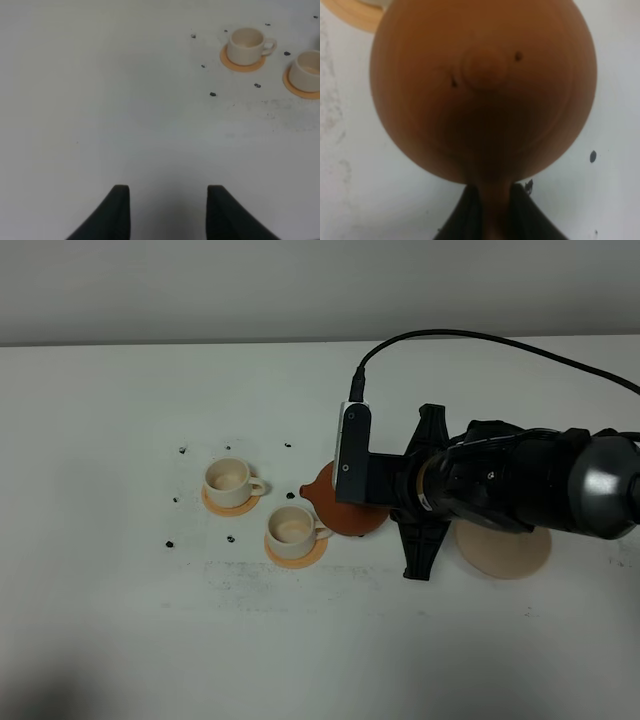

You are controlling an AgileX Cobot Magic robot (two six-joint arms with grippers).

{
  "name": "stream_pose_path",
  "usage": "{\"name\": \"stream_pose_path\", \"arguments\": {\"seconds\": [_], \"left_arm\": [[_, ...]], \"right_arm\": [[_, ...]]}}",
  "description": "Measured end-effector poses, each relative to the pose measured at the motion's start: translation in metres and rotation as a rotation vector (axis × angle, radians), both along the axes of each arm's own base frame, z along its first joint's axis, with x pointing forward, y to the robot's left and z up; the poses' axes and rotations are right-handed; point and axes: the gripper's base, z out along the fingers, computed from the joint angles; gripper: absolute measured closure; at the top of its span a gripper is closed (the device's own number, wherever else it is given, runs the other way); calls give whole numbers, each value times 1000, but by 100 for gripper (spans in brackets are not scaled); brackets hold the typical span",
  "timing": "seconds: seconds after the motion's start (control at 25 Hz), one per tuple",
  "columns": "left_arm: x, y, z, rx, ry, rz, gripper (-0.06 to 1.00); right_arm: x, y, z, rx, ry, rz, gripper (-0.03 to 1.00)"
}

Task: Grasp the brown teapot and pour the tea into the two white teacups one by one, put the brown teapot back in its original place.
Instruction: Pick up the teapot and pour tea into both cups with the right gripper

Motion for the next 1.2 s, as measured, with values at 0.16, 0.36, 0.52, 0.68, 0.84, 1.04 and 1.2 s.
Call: {"name": "stream_pose_path", "arguments": {"seconds": [0.16,0.36,0.52,0.68,0.84,1.04,1.2], "left_arm": [[0,0,0,0,0,0,58],[0,0,0,0,0,0,58],[0,0,0,0,0,0,58],[0,0,0,0,0,0,58],[0,0,0,0,0,0,58],[0,0,0,0,0,0,58],[0,0,0,0,0,0,58]], "right_arm": [[1,0,0,-22,-17,25,88],[4,1,3,-37,-43,48,88],[7,2,7,-44,-65,64,88],[8,2,8,-58,-79,80,88],[9,2,9,-83,-101,109,88],[9,4,10,-120,-131,155,88],[6,8,10,-127,-139,176,88]]}}
